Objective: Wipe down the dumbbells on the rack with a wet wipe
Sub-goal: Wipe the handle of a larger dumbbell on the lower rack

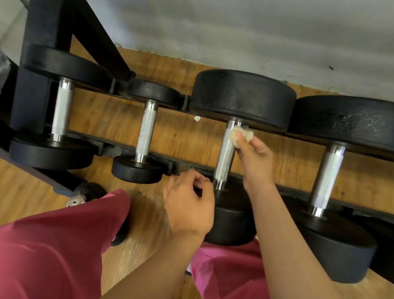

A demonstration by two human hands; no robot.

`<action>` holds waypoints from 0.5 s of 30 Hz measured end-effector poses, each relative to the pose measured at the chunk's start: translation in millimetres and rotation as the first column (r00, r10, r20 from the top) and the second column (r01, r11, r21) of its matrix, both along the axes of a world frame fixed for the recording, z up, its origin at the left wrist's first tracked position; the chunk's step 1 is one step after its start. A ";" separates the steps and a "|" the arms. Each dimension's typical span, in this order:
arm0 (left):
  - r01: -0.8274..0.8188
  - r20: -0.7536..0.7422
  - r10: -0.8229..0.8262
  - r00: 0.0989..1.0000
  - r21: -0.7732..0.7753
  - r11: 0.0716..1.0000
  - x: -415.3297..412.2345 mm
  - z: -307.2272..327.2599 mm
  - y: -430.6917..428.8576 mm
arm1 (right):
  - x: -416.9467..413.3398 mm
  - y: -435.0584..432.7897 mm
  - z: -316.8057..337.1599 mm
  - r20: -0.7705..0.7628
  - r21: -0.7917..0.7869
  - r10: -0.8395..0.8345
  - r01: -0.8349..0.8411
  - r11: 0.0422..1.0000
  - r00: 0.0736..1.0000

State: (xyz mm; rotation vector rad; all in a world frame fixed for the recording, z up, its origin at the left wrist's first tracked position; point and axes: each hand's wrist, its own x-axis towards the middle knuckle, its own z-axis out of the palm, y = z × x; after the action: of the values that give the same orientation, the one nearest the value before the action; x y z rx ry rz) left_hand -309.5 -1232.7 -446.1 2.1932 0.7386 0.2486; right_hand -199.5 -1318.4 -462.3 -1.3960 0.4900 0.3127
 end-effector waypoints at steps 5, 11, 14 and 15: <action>-0.004 -0.023 0.004 1.000 -0.013 1.000 -0.7 -1.0 0.0 | -2.6 -3.3 -1.6 -0.030 0.017 0.079 -0.078 0.997 0.996; -0.013 -0.049 0.011 0.999 -0.037 0.999 -0.8 -0.1 0.0 | -4.5 -9.2 -2.3 -0.054 -0.028 0.009 -0.011 1.000 0.998; -0.019 -0.051 0.016 0.999 -0.041 0.999 -0.3 2.3 -0.1 | -5.5 -7.9 -0.8 -0.052 -0.044 0.124 -0.126 0.991 0.991; -0.020 -0.055 0.017 0.998 -0.045 0.999 0.2 3.4 -0.8 | -6.4 -6.0 -0.6 -0.051 -0.049 0.164 -0.167 0.985 0.985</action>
State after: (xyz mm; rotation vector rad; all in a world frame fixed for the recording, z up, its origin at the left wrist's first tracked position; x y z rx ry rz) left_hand -309.3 -1233.5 -442.6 2.1584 0.7876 0.1797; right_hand -205.8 -1324.3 -463.0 -1.4870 0.4239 0.4708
